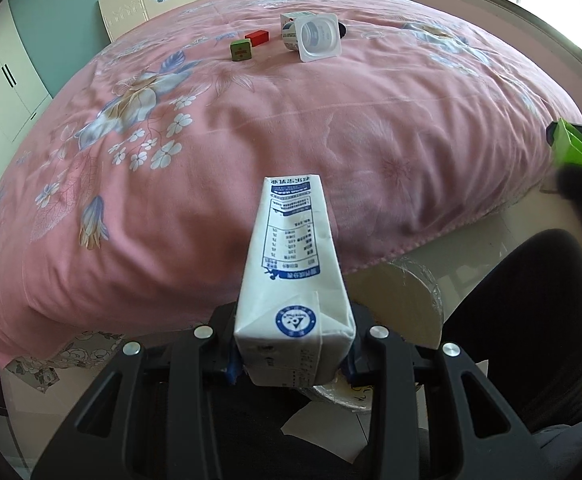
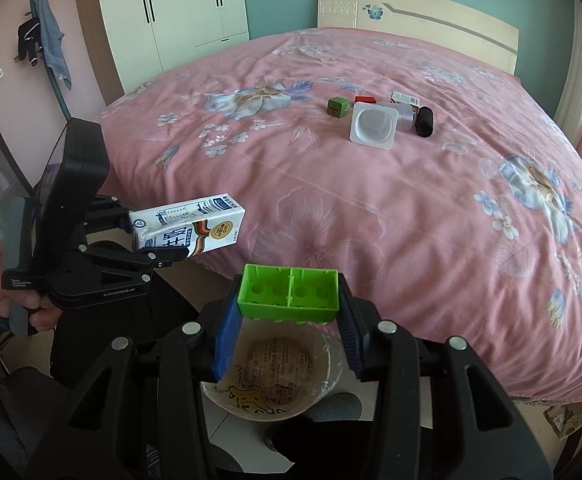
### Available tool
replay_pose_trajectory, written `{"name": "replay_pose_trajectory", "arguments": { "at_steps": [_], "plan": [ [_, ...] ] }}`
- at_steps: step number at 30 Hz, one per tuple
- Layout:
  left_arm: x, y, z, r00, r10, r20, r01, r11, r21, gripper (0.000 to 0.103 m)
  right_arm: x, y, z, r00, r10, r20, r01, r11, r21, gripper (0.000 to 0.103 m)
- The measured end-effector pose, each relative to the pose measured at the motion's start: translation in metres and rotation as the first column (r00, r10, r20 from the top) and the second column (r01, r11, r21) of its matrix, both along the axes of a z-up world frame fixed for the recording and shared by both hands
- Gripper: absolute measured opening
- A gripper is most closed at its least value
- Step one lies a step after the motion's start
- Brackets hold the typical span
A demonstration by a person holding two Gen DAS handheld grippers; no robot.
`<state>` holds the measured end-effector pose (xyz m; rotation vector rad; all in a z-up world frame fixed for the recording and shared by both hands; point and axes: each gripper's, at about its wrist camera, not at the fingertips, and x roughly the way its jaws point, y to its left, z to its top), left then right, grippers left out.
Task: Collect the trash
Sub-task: 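Carry the milk carton and green brick with both tools over the trash bin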
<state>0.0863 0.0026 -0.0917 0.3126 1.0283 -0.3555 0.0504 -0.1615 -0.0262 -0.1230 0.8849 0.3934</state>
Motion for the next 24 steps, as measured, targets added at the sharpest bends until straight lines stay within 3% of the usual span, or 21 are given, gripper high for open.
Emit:
{"name": "replay_pose_trajectory", "arguments": {
  "at_steps": [10, 24],
  "plan": [
    [-0.017, -0.001, -0.023, 0.999, -0.003, -0.044, 0.002, 1.000, -0.014, 0.038, -0.016, 0.006, -0.025, 0.999, -0.010, -0.047, 0.009, 1.000, -0.012, 0.045],
    [-0.023, -0.021, -0.066, 0.986, -0.044, -0.161, 0.043, 0.999, -0.013, 0.038, -0.002, 0.008, -0.080, 0.985, -0.013, -0.171, 0.015, 1.000, 0.007, 0.045]
  ]
}}
